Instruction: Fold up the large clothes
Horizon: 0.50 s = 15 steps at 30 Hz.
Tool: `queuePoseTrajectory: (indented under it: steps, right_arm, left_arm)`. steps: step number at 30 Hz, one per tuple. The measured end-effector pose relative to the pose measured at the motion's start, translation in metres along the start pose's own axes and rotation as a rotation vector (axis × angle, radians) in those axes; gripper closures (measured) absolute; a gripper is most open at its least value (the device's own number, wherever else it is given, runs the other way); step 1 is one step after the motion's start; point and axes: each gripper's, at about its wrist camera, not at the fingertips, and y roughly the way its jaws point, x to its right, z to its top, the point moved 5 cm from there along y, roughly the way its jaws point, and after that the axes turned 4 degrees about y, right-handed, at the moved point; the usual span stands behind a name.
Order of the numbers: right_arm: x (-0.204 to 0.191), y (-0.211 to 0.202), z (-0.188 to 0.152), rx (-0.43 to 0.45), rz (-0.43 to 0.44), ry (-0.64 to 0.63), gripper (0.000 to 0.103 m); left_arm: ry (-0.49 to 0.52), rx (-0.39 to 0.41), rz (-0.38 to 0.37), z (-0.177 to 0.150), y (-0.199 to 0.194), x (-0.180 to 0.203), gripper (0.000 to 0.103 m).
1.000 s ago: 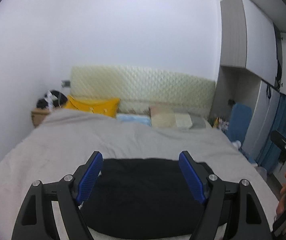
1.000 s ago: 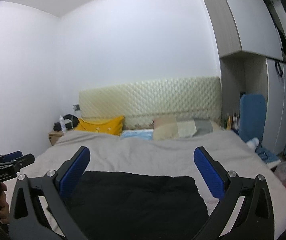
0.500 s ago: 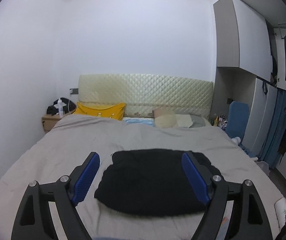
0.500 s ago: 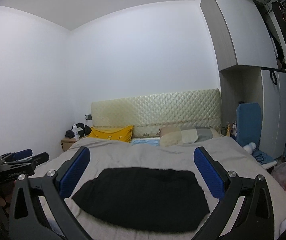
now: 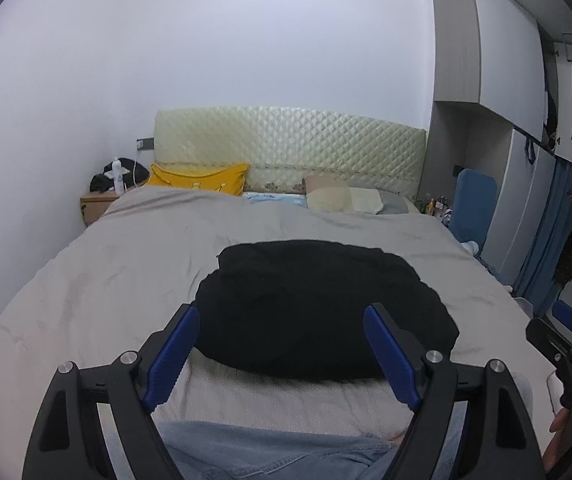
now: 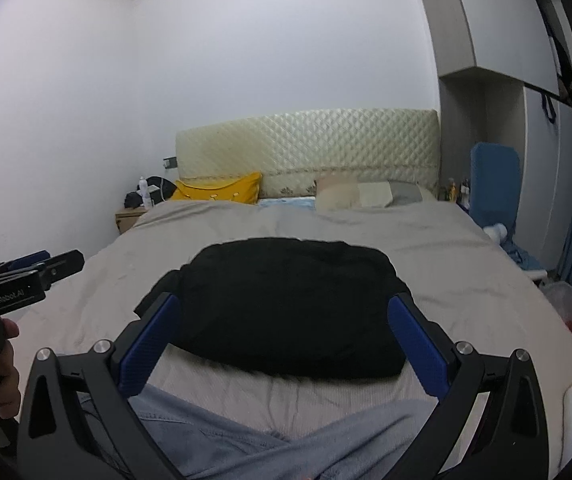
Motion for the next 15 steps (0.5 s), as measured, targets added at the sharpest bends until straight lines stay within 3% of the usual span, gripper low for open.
queuePoseTrajectory:
  steps: [4,15]
  right_arm:
    - [0.006,0.008,-0.011,-0.021,-0.005,0.013,0.0]
    - [0.022,0.046,-0.017,-0.012,-0.036,0.014,0.0]
  left_arm:
    - [0.005,-0.035,0.004,-0.011,0.018,0.003,0.019]
    - [0.025,-0.027,-0.009,-0.019,0.048,0.024,0.019]
